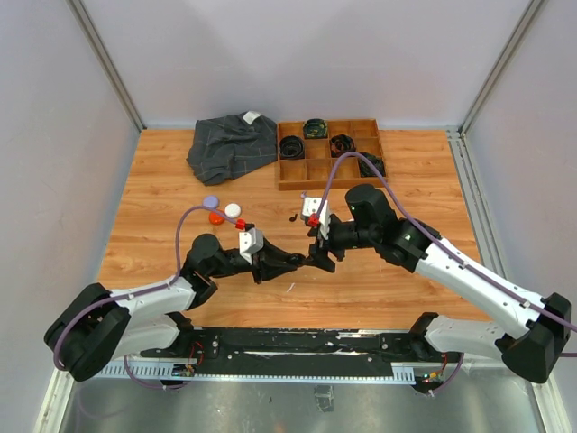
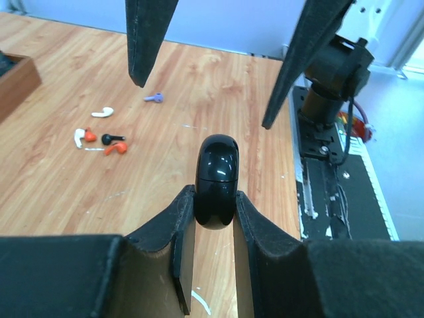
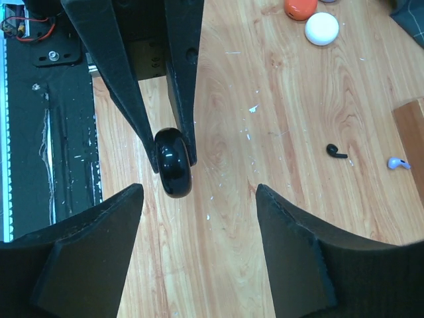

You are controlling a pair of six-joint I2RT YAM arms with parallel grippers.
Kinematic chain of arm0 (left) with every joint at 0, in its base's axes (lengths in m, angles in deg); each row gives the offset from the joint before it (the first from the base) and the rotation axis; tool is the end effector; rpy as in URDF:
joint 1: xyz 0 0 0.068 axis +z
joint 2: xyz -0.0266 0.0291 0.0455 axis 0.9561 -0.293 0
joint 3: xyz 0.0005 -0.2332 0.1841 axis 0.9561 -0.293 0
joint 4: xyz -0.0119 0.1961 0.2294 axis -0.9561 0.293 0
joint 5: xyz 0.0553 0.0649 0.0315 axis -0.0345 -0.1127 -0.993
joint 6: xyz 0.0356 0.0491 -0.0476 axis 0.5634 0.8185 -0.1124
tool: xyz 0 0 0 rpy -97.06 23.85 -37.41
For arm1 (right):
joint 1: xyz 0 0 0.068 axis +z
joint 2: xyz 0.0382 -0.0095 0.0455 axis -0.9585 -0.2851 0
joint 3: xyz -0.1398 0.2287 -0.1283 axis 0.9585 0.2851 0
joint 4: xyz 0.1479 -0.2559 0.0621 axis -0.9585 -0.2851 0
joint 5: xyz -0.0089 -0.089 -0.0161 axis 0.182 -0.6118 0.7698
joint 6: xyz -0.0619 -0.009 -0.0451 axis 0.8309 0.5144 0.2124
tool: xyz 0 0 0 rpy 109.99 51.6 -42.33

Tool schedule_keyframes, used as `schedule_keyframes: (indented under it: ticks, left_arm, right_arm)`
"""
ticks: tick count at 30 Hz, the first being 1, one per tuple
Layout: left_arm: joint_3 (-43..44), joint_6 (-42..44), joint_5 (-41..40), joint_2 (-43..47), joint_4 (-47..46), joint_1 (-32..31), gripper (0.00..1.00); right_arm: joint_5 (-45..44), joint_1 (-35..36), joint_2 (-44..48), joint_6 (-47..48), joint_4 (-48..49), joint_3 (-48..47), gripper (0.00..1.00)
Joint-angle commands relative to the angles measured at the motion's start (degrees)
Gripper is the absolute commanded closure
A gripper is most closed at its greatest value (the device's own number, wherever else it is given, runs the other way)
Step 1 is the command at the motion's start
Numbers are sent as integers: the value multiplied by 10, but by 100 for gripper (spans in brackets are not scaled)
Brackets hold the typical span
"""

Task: Insert the wireless bluetooth earbuds into the charging case
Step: Pick up the charging case at the center of the board, then open the charging case.

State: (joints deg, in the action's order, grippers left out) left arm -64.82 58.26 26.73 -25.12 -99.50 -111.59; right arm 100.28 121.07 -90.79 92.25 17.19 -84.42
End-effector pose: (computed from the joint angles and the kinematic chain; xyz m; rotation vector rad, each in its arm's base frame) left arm 0.1645 -0.1898 0.1969 1.0579 1.2827 -1.1802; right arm 0.1798 0.2455 0.3409 -1.4005 1.5830 0.8552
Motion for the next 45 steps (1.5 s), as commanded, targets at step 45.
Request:
schedule_keyframes:
  ticks: [45]
  left_arm:
    - [-5,-30,14,-8,-86,2,100]
  right_arm:
    - [-216,8,65,-67,150,61,12]
